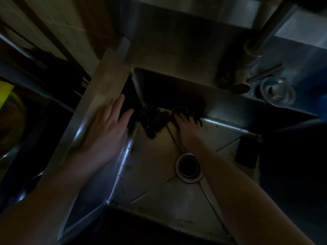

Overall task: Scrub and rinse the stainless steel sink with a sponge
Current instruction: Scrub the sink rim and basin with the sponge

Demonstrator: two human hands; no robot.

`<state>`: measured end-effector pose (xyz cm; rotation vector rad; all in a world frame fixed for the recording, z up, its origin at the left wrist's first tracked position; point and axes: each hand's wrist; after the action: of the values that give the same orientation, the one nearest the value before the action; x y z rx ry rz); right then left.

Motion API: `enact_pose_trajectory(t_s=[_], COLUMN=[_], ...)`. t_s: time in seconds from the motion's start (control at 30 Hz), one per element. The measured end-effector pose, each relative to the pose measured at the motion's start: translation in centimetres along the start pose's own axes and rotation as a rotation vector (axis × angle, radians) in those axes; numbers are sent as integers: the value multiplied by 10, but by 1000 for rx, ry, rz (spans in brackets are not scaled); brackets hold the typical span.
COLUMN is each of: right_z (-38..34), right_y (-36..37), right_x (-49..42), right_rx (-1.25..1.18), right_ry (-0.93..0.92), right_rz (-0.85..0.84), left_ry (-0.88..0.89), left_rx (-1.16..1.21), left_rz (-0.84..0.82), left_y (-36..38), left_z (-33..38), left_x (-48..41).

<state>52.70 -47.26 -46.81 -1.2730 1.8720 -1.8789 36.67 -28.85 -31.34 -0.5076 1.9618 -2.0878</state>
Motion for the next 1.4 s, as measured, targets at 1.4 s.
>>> enact_pose_trajectory(t_s=[1.4], right_z=[91], right_y=[73], right_x=[194], right_rx=[-586], right_ry=[36], right_rz=[-27], left_ry=[-165], left_rx=[80], left_rz=[-1], left_y=[-3], left_z=[38], left_x=[-14])
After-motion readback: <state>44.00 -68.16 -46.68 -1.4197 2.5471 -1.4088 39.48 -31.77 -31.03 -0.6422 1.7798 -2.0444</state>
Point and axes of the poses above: each hand's wrist, its own x-axis away from the middle knuckle, its own y-axis out of the palm, z = x × y, and after that the axes turned 8 degrees about -y, right-handed
